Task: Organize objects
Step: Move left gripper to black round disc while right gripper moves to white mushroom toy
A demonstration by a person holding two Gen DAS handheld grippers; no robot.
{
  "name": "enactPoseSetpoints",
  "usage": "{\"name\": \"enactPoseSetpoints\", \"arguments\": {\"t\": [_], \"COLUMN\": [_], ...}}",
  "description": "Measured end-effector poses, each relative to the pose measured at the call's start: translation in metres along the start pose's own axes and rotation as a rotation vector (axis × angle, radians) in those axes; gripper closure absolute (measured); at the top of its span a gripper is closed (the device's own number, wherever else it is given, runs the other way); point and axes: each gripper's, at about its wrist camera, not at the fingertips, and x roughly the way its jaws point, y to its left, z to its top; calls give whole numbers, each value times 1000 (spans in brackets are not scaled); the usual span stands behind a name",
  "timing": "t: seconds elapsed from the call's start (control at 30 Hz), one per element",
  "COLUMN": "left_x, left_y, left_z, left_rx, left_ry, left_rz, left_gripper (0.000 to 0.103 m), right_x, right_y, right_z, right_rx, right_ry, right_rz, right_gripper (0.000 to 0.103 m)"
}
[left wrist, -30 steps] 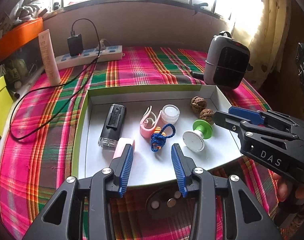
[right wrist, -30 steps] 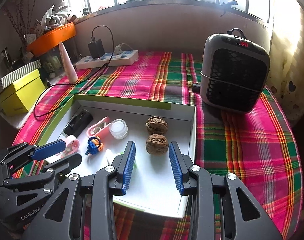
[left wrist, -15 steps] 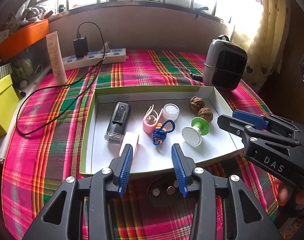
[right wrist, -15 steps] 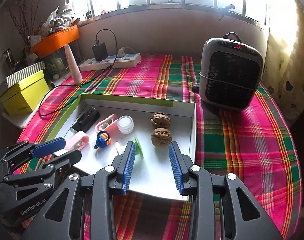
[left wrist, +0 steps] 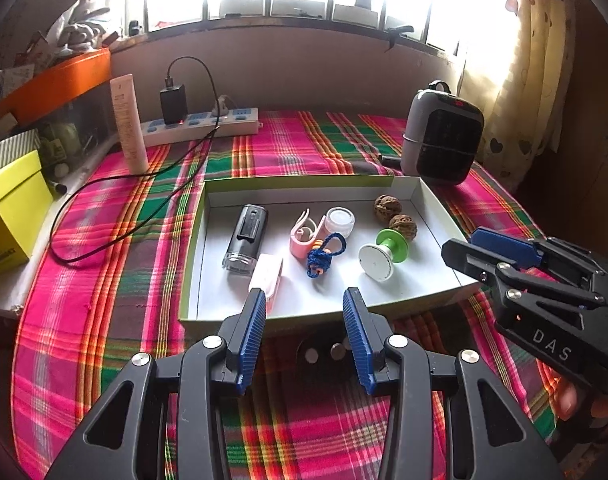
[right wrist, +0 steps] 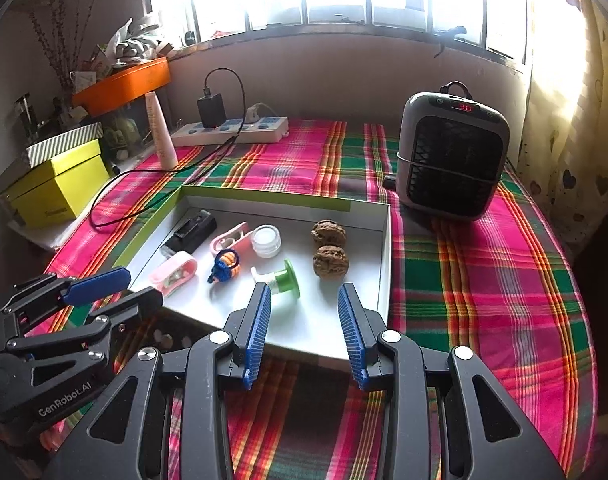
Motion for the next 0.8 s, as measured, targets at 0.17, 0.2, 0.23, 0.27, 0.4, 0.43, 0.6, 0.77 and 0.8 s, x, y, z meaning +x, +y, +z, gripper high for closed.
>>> {"name": "enactPoseSetpoints", "arguments": {"t": [0.17,0.2,0.23,0.27,0.4,0.43,0.6,0.77,0.8], "left_x": [-8,-9,-10,-11,-14,-15,-13,-8,-7], "left_y": [-1,-2,-1,-1,3,4,11,15,14], "left_z": [-7,-9,-11,-13,-23,-25,-37,-46,-46], "left_rx": [0,0,-1,-3,-16,-21,-36,-43,-42], "left_ry": [-4,-4,-3,-1,9,11,29,50,55], "left_rz": [-4,-8,-11,-13,-18,-23,-33,-53,-54], "left_gripper": [64,64,64,64,64,64,62,60,60], "right_x": [-9,-11,-12,-14,-16,-16,-14,-11,-10], "right_y": [4,5,6,6,7,7,7,8,8], "right_z": [-9,-11,-13,-16,-23,-24,-34,-44,-46], "right_rx": [1,-2,-5,-7,-3,-2,11,9,10], "right_ry": [-7,-8,-9,-9,-2,1,16,38,44], "right_rz": [4,1,0,1,5,5,11,25,29], "right_gripper": [67,67,67,67,67,67,67,67,67]}}
